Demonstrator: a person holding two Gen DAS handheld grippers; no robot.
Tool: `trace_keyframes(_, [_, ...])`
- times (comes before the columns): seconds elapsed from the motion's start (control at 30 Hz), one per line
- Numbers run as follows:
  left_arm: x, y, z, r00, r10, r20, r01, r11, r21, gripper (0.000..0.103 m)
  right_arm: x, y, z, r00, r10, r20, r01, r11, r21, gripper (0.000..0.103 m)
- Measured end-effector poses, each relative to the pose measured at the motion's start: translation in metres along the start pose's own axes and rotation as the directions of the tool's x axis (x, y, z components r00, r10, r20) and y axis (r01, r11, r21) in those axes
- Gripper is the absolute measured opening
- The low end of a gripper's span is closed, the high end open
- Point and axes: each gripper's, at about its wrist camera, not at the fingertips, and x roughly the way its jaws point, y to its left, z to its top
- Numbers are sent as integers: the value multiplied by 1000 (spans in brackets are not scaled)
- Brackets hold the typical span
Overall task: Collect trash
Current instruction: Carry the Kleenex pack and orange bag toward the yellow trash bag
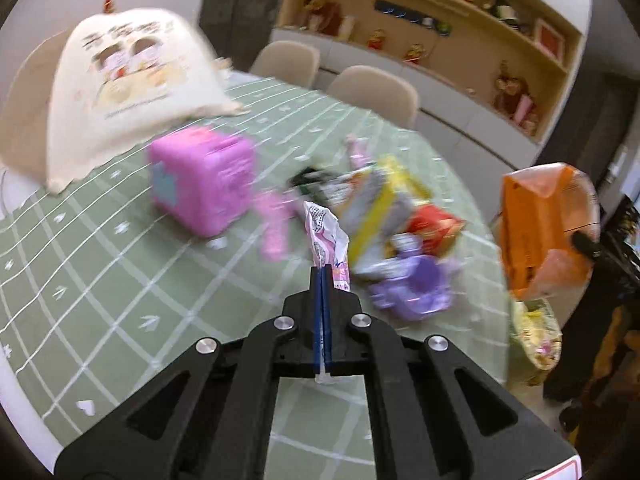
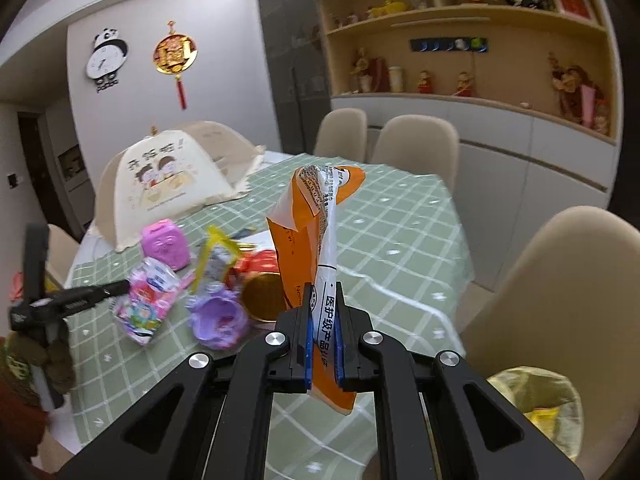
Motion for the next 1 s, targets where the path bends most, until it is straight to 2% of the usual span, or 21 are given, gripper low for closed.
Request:
trace_keyframes(0.13, [5, -58, 4, 995, -97, -16, 98, 992, 85, 0, -14, -36, -12, 999, -52, 1, 52, 997, 59, 9])
trace_keyframes(0.23, [14, -106, 5, 982, -183, -47, 188, 972, 140, 0, -28, -62, -23, 994, -105, 4, 105, 992, 76, 9])
trace_keyframes(0.37, [35, -181, 1, 952, -280, -125, 302, 926, 226, 0, -55, -99, -40, 980, -199, 17, 196, 976, 99, 10])
trace_keyframes(0.57, [70, -273, -10, 908, -360, -213, 414, 848, 330, 0, -82, -159, -67, 959, -283, -21, 282, 941, 189, 10])
trace_keyframes(0.6, [83, -287, -12, 895, -375, -242, 439, 837, 327, 0, -84, -166, -70, 956, -292, -30, 292, 936, 198, 10])
trace_keyframes(0.7, [117, -315, -19, 860, -398, -319, 488, 822, 292, 0, -87, -188, -82, 946, -317, -63, 323, 919, 226, 10])
trace_keyframes(0.8, [145, -335, -28, 838, -395, -377, 508, 817, 273, 0, -88, -202, -89, 940, -331, -85, 342, 907, 246, 10])
trace_keyframes(1.0, [182, -355, -45, 810, -379, -448, 518, 820, 244, 0, -83, -222, -98, 927, -354, -124, 374, 894, 246, 9])
